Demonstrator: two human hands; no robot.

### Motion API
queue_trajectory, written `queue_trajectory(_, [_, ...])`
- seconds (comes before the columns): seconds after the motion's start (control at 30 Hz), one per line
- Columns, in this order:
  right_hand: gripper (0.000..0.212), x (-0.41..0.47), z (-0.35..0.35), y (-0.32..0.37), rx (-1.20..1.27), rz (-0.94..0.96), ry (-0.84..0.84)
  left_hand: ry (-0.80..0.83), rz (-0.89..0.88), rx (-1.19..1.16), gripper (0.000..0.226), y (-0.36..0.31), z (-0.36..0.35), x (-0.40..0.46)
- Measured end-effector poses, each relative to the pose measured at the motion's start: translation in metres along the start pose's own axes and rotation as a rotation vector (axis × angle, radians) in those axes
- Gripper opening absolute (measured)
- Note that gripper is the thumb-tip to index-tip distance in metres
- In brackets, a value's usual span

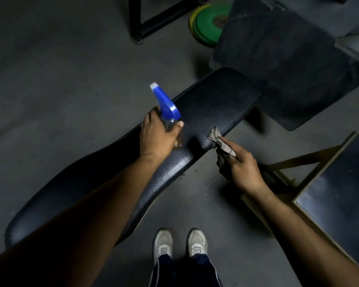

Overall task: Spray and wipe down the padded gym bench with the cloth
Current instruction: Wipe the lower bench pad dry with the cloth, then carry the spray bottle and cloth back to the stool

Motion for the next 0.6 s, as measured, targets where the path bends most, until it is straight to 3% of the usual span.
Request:
queue_trajectory(0.07, [0.042,-0.008,0.000,0.003,0.042,-0.006,-0.016,-0.014,-0.018,-0.028,0.045,-0.003,0.005,0.001])
queue_trajectory(0.13, [0.039,-0.017,0.004,0.002,0.096,-0.021,-0.051,0.014,-0.049,-0.026,0.036,-0.010,0.006,-0.002])
queue_trajectory(0.27, [0.040,-0.034,0.024,-0.009,0.163,-0.066,-0.199,0.081,-0.089,-0.004,0.035,-0.020,-0.001,-0.016])
queue_trajectory(0.47, [0.042,-0.072,0.067,-0.028,0.474,-0.162,-0.329,0.224,-0.246,0.042,0.034,-0.063,-0.043,-0.054])
queue_trajectory(0.6, [0.037,-0.109,0.107,-0.064,0.647,-0.233,-0.480,0.308,-0.321,-0.046,0.038,-0.101,-0.081,-0.082])
Point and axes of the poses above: each hand's wrist, its own x-axis towards the middle knuckle, its own z-axis out of the back of the hand, y = z × x, the point moved 8 cm from there along x, towards the middle knuckle, and after that the axes turned 6 degrees about -x, right-handed, at the moved point
